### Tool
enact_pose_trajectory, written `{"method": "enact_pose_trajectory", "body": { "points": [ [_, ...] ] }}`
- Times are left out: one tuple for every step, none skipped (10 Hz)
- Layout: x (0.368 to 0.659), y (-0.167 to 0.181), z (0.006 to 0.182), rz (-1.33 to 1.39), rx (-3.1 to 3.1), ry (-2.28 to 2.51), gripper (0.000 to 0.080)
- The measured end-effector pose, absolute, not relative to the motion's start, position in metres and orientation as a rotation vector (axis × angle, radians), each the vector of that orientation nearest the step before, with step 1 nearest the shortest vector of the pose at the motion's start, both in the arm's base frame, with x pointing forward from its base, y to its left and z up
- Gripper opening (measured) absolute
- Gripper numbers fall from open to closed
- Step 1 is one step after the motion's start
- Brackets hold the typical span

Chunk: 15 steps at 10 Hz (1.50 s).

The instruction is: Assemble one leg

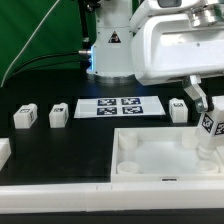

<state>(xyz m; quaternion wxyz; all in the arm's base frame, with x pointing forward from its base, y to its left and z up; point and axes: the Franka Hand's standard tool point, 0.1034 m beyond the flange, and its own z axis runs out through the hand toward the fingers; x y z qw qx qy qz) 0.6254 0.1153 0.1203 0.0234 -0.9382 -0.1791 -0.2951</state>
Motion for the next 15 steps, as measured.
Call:
{"method": "enact_pose_trajectory", "body": {
  "points": [
    [0.624,0.116,0.119,-0.902,-2.906,-0.557,0.0294],
    [0.627,0.114,0.121,-0.947,-2.898,-0.562,0.0294],
    [0.626,0.109,0.117,-1.012,-2.888,-0.559,0.0294],
    [0.623,0.113,0.111,-0.959,-2.897,-0.567,0.0294],
    [0.623,0.117,0.113,-0.962,-2.892,-0.550,0.0294],
    [0.622,0.121,0.111,-0.956,-2.890,-0.556,0.0294],
    [0.621,0.123,0.110,-0.953,-2.887,-0.559,0.0294],
    [0.620,0.124,0.109,-0.951,-2.886,-0.561,0.0294],
    [0.620,0.124,0.109,-0.950,-2.886,-0.562,0.0294],
    [0.619,0.124,0.107,-0.945,-2.888,-0.565,0.0294],
    [0.619,0.123,0.105,-0.942,-2.890,-0.566,0.0294],
    [0.619,0.122,0.104,-0.939,-2.891,-0.567,0.0294],
    [0.618,0.121,0.102,-0.936,-2.893,-0.567,0.0294],
    [0.618,0.122,0.101,-0.934,-2.893,-0.567,0.0294],
    [0.618,0.122,0.100,-0.933,-2.893,-0.566,0.0294]
  ]
}}
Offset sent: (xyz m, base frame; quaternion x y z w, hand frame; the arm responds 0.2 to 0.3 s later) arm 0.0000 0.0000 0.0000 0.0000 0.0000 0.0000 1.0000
